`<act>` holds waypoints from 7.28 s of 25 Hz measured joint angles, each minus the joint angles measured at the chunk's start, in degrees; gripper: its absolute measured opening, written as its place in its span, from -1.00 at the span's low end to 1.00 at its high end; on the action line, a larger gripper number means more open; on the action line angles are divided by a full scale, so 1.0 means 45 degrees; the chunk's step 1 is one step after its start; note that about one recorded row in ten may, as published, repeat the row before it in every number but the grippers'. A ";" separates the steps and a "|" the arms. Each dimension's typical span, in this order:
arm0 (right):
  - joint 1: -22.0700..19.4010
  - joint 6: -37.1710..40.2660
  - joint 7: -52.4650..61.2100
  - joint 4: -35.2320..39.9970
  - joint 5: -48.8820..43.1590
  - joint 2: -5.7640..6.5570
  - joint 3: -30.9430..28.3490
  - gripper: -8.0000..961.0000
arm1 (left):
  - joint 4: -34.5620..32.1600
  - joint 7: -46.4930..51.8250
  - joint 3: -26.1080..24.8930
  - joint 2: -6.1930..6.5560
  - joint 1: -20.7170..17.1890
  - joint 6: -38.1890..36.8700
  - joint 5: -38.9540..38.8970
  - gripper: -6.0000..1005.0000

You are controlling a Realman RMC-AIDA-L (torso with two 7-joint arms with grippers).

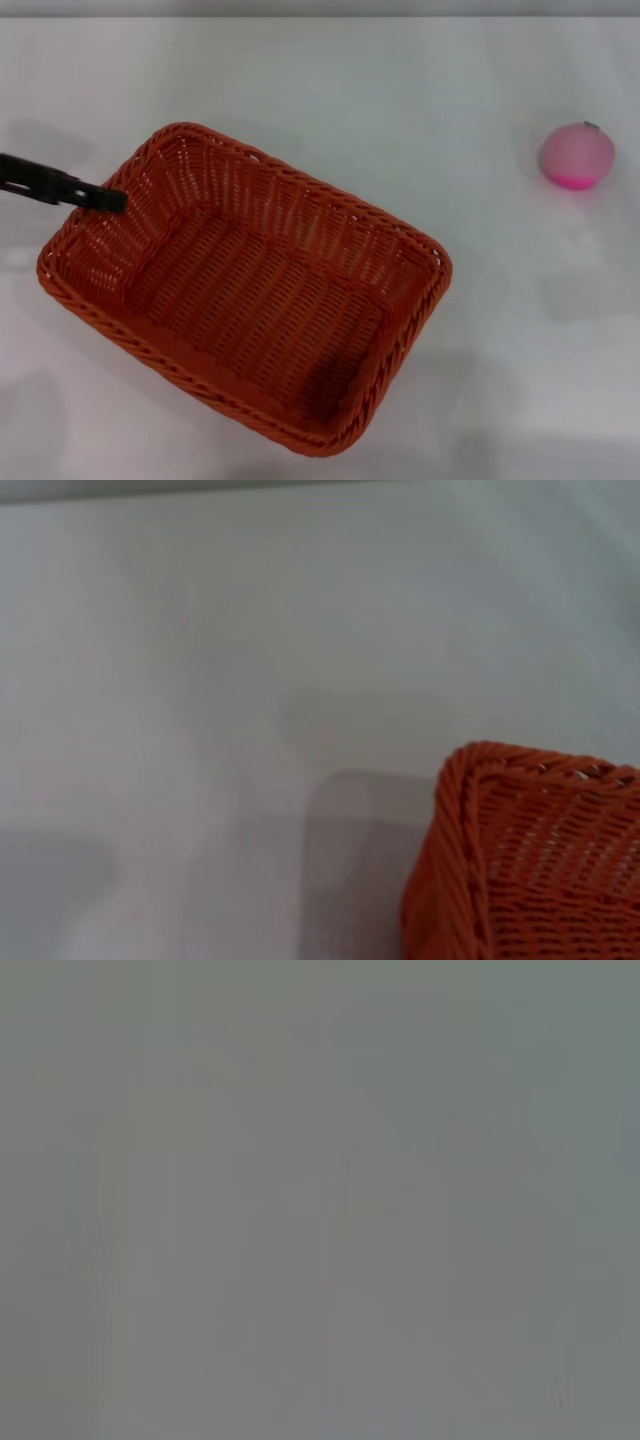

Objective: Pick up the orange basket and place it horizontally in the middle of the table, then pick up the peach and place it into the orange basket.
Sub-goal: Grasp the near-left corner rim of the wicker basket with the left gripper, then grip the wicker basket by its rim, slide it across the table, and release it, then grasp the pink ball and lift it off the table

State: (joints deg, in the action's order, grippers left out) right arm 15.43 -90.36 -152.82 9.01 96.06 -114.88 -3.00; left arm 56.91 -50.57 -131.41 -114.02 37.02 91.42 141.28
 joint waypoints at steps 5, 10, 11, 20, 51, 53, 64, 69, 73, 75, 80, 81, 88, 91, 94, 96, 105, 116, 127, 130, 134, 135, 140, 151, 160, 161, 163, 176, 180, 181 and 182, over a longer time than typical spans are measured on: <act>-0.0065 -0.0008 -0.0027 -0.0099 0.0001 -0.0019 0.0002 0.51 | -0.0629 -0.0053 0.0439 -0.0258 0.0229 -0.0646 0.0091 0.47; -0.0076 0.0058 -0.0092 -0.0164 0.0001 -0.0016 0.0003 0.51 | -0.0762 0.0128 0.1167 -0.0434 0.0374 -0.1080 0.0147 0.46; -0.0080 0.0071 -0.0093 -0.0165 0.0001 -0.0013 0.0003 0.51 | -0.0764 0.0193 0.1295 -0.0481 0.0408 -0.1091 0.0226 0.45; -0.0157 0.0261 -0.0117 -0.0167 -0.0001 0.0002 0.0003 0.51 | -0.0711 0.0796 0.1534 -0.0744 0.0713 -0.1049 0.0882 0.29; -0.0107 0.0346 -0.0136 -0.0138 0.0017 0.0001 0.0003 0.51 | 0.0555 0.3238 0.0999 -0.0818 0.0722 0.0174 -0.0359 -0.74; -0.0093 0.0345 -0.0138 -0.0154 0.0107 0.0000 0.0002 0.51 | 0.0652 0.3681 0.0785 -0.0815 0.0741 0.0280 -0.0499 -0.74; -0.0089 0.0262 -0.0326 -0.0170 0.0216 0.0001 0.0002 0.51 | 0.0590 0.7096 0.0569 -0.0804 0.0778 -0.0405 -0.0829 -0.74; -0.0148 0.0257 -0.0564 -0.0241 0.0216 -0.0012 0.0002 0.51 | -0.0081 0.8429 0.0713 -0.0748 0.1178 -0.1062 -0.0594 -0.74; -0.0174 0.0278 -0.0701 -0.0337 0.0216 -0.0018 0.0003 0.51 | -0.1171 0.9017 0.0739 -0.0732 0.1951 -0.1520 0.0249 -0.74; -0.0190 0.0265 -0.0708 -0.0338 0.0214 -0.0018 0.0003 0.51 | -0.1534 0.9168 0.0747 -0.0784 0.2283 -0.1751 0.0626 -0.74; -0.0253 0.0198 -0.0709 -0.0354 0.0153 -0.0018 0.0048 0.51 | -0.2038 0.9366 0.0779 -0.0879 0.2908 -0.2238 0.1554 -0.74; -0.0266 0.0197 -0.0709 -0.0354 0.0144 -0.0018 0.0057 0.51 | -0.2049 0.9377 0.0783 -0.0891 0.2938 -0.2329 0.1616 -0.74; -0.0308 0.0196 -0.0714 -0.0410 0.0117 -0.0019 0.0062 0.51 | -0.2141 0.9382 0.0955 -0.0942 0.2968 -0.2984 0.1675 -0.74; -0.0307 0.0199 -0.0753 -0.0465 0.0116 -0.0010 0.0074 0.51 | -0.2252 0.9364 0.1114 -0.0946 0.2995 -0.3193 0.1677 -0.74; -0.0304 0.0203 -0.0766 -0.0478 0.0116 -0.0002 0.0080 0.51 | -0.2546 0.9309 0.1117 -0.0949 0.3094 -0.3337 0.1676 -0.74; -0.0304 0.0233 -0.0767 -0.0478 0.0115 0.0000 0.0087 0.51 | -0.2738 0.9168 0.1117 -0.0951 0.3159 -0.3416 0.1660 -0.74; -0.0303 0.0256 -0.0767 -0.0478 0.0116 0.0002 0.0101 0.52 | -0.2806 0.8462 0.1116 -0.0982 0.3268 -0.3461 0.1498 -0.74; -0.0264 0.0269 -0.0781 -0.0479 0.0118 0.0002 0.0100 0.52 | -0.3592 0.8251 0.1115 -0.0979 0.3492 -0.3565 0.1042 -0.74; -0.0294 0.0258 -0.0787 -0.0479 0.0088 0.0001 0.0115 0.52 | -0.3746 0.7970 0.1087 -0.0973 0.3282 -0.3540 0.0848 -0.31; -0.0312 0.0234 -0.0777 -0.0492 0.0069 0.0001 0.0131 0.52 | -0.3657 0.7732 0.1031 -0.0977 0.3033 -0.3514 0.0532 -0.19; -0.0407 0.0191 -0.0691 -0.0500 0.0059 0.0001 0.0138 0.52 | -0.3358 0.6737 0.0992 -0.0858 0.2406 -0.3415 -0.0631 0.32; -0.0430 0.0164 -0.0670 -0.0500 0.0048 0.0000 0.0140 0.52 | -0.3072 0.6429 0.0989 -0.0842 0.2146 -0.3400 -0.0953 0.35; -0.0682 -0.0057 -0.0092 -0.0123 -0.0106 0.0016 0.0216 0.52 | -0.0998 0.4339 0.0940 -0.0818 0.0329 -0.3469 -0.2780 0.45; -0.1137 0.0170 0.5928 0.5527 -0.3548 0.0112 0.0513 0.52 | -0.0274 -0.4315 -0.0516 -0.1033 -0.3006 -0.3510 -0.8639 0.45; -0.0869 0.0489 0.9728 0.8899 -0.5878 0.0054 0.3521 0.52 | -0.2889 -1.1166 -0.0526 -0.1074 -0.4815 -0.2969 -1.3062 0.45; -0.0816 0.0747 0.9935 0.8975 -0.5915 0.0047 0.4045 0.52 | -0.3154 -1.1655 -0.0526 -0.1084 -0.4914 -0.2955 -1.3330 0.45; -0.0685 0.1433 1.0250 0.8998 -0.6021 0.0040 0.5044 0.52 | -0.3736 -1.2646 -0.0531 -0.1104 -0.5096 -0.2882 -1.3874 0.45; 0.0496 0.5748 1.1790 0.8483 -0.6961 0.0020 1.0180 0.50 | -0.5107 -1.4691 -0.0579 -0.1108 -0.5858 -0.2460 -1.5223 0.45; 0.0879 0.6008 1.1810 0.7833 -0.7396 0.0028 1.0283 0.48 | -0.5112 -1.4699 -0.0583 -0.1105 -0.5871 -0.2455 -1.5229 0.45; 0.0949 0.6041 1.1810 0.7731 -0.7499 0.0029 1.0287 0.48 | -0.5113 -1.4700 -0.0583 -0.1101 -0.5874 -0.2454 -1.5230 0.45; 0.1006 0.6094 1.1814 0.7658 -0.7588 0.0030 1.0306 0.48 | -0.5099 -1.4701 -0.0583 -0.1094 -0.5874 -0.2453 -1.5232 0.45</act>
State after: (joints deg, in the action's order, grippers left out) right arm 19.96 -62.94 -99.65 43.47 61.92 -114.74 43.38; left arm 33.97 -116.72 -134.03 -118.94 10.58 80.38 72.74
